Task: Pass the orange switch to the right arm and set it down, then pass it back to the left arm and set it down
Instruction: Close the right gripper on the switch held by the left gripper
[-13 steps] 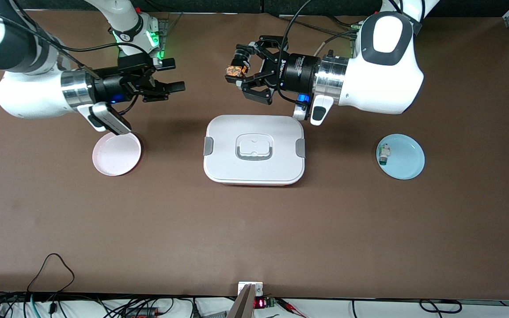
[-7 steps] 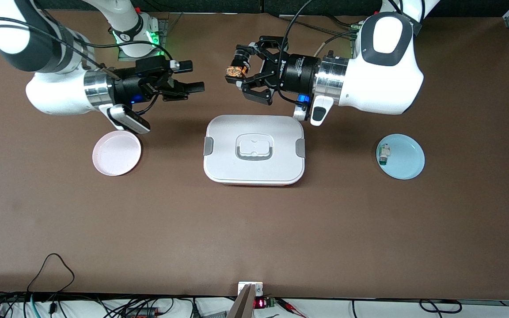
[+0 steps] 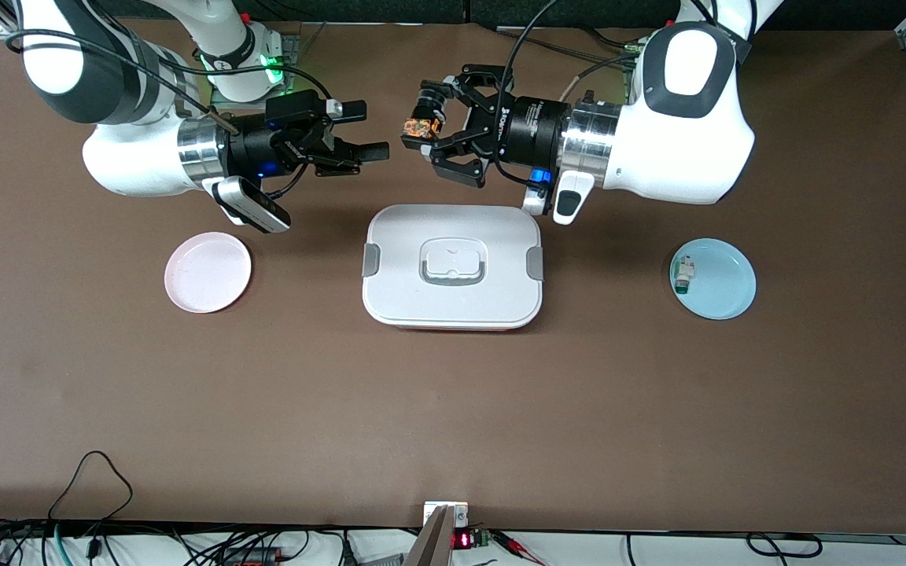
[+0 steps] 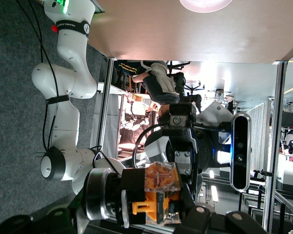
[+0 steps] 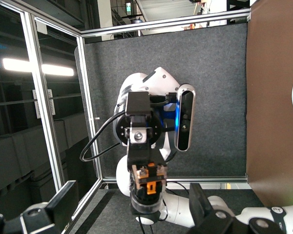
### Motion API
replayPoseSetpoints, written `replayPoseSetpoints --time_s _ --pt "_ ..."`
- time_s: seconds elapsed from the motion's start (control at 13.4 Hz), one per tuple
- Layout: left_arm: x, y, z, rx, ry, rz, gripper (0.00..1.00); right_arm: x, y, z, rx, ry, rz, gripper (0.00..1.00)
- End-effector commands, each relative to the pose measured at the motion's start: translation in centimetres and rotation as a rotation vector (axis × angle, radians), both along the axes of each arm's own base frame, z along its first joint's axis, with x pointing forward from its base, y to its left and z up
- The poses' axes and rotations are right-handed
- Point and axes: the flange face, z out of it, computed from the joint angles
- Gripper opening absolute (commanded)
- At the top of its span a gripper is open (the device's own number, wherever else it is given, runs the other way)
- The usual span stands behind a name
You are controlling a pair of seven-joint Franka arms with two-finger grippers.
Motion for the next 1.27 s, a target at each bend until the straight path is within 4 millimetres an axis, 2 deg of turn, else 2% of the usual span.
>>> replayPoseSetpoints --time_s 0.0,0.37,0.74,1.19 --pt "0.5 0.0 0.7 -0.027 0.02 0.007 0.0 -1.0 0.6 -0.7 0.017 -0.011 -0.015 1.0" --pt "0.6 0.0 0.7 -0.027 0.02 0.007 0.0 -1.7 3.2 -1.1 0.032 -0.001 -0.051 1.0" --pt "0.6 0.0 0.7 -0.028 0.021 0.007 0.0 -1.9 3.5 -1.1 0.035 0.003 -0.05 0.97" --pt "0.6 0.0 0.6 -0.028 0.022 0.007 0.0 -2.6 5.0 -0.8 0.053 0.016 -0.048 0.95"
